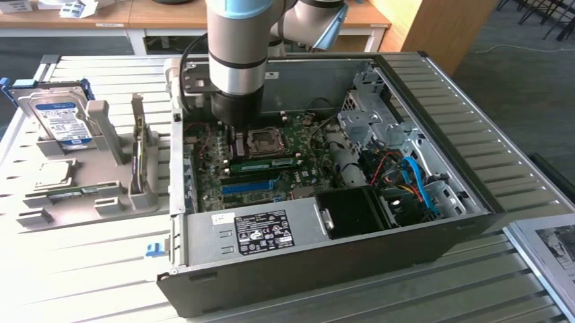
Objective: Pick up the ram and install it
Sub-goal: 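Press down the ram until it locks into place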
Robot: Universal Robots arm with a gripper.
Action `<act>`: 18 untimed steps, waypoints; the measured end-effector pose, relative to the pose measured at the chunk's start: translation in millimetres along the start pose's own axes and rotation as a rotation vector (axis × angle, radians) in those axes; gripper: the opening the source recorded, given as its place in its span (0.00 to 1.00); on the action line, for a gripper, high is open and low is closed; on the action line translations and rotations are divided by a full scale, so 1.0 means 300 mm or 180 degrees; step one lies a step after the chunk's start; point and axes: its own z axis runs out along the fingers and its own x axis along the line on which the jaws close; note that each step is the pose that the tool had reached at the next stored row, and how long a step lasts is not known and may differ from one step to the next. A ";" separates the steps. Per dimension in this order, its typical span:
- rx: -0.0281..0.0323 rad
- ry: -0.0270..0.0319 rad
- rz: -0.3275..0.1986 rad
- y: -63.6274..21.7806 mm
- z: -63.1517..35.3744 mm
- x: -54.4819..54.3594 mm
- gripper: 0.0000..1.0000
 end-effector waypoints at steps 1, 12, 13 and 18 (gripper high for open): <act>0.0000 0.0000 0.0000 0.000 0.000 0.000 0.10; 0.0000 0.0000 0.0000 0.000 0.007 0.003 0.10; 0.0000 0.0000 0.0000 0.000 0.008 0.003 0.10; 0.0000 0.0000 0.0000 0.001 0.012 0.006 0.10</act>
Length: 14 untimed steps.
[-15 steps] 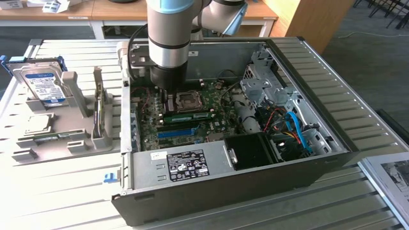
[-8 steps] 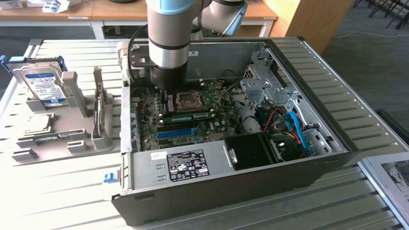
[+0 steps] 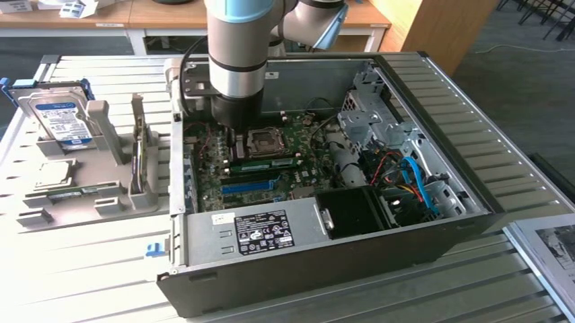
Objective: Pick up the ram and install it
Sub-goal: 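Press down the ram until it locks into place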
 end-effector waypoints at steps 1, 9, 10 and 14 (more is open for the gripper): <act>0.0000 0.0000 0.0000 0.000 0.000 0.000 0.10; -0.0001 0.0000 0.0000 0.000 0.004 0.001 0.10; -0.0001 0.0000 0.0000 0.000 0.004 0.001 0.10; -0.0001 0.0000 0.0000 0.000 0.007 0.001 0.10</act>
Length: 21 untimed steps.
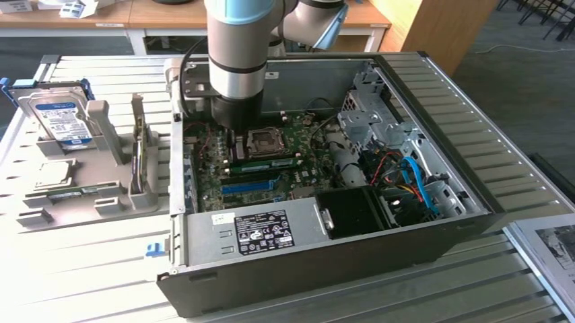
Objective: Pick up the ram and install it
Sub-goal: 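Press down the ram until it locks into place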
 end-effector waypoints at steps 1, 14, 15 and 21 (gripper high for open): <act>0.0000 0.0000 0.0000 0.000 0.001 0.000 0.10; 0.0000 -0.0001 0.0000 0.000 0.005 0.000 0.10; 0.0001 -0.0001 0.0000 0.000 0.005 0.000 0.10; 0.0000 0.0000 0.0000 0.000 0.005 0.000 0.10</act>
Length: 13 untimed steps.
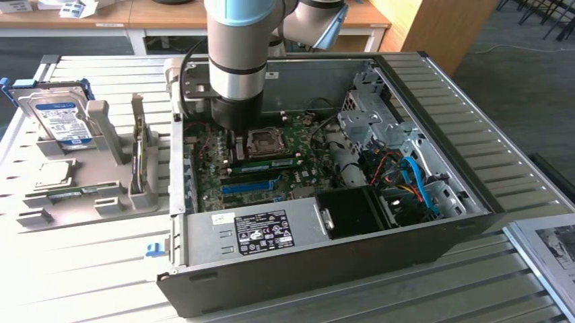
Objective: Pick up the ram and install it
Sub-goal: 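Press down the ram until it locks into place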
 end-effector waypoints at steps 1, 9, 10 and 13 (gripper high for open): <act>0.0001 -0.0001 0.0000 0.000 0.000 0.000 0.10; 0.0000 0.0000 0.0000 0.001 -0.032 -0.001 0.10; 0.0000 0.0000 0.0000 0.001 -0.037 -0.001 0.10; 0.0000 0.0000 0.0000 0.001 -0.054 -0.001 0.10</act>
